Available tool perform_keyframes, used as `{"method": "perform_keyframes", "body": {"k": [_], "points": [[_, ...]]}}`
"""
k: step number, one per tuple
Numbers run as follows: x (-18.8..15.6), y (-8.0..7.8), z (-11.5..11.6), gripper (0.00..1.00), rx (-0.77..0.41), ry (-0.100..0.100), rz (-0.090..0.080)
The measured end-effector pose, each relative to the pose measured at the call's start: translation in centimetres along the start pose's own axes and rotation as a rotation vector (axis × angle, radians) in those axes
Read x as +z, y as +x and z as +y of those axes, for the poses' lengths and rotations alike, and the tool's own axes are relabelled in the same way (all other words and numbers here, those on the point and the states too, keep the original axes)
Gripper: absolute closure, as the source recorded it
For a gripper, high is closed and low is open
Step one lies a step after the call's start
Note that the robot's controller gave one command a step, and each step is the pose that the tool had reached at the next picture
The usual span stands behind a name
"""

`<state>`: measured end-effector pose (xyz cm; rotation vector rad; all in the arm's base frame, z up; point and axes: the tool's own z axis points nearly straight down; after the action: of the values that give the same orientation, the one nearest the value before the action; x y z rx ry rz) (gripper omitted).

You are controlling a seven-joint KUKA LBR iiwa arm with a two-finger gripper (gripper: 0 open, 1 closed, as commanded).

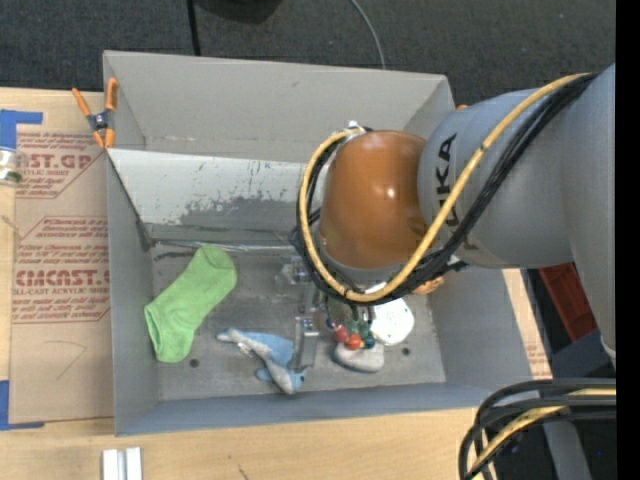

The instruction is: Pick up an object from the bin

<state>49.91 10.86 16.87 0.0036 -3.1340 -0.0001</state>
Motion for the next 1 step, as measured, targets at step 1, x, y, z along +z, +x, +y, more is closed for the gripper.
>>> {"method": "perform_keyframes", "body": {"k": [1], "points": [[-0.42, -0.19, -0.05, 0.0, 0.002, -0.001, -0.008]]}}
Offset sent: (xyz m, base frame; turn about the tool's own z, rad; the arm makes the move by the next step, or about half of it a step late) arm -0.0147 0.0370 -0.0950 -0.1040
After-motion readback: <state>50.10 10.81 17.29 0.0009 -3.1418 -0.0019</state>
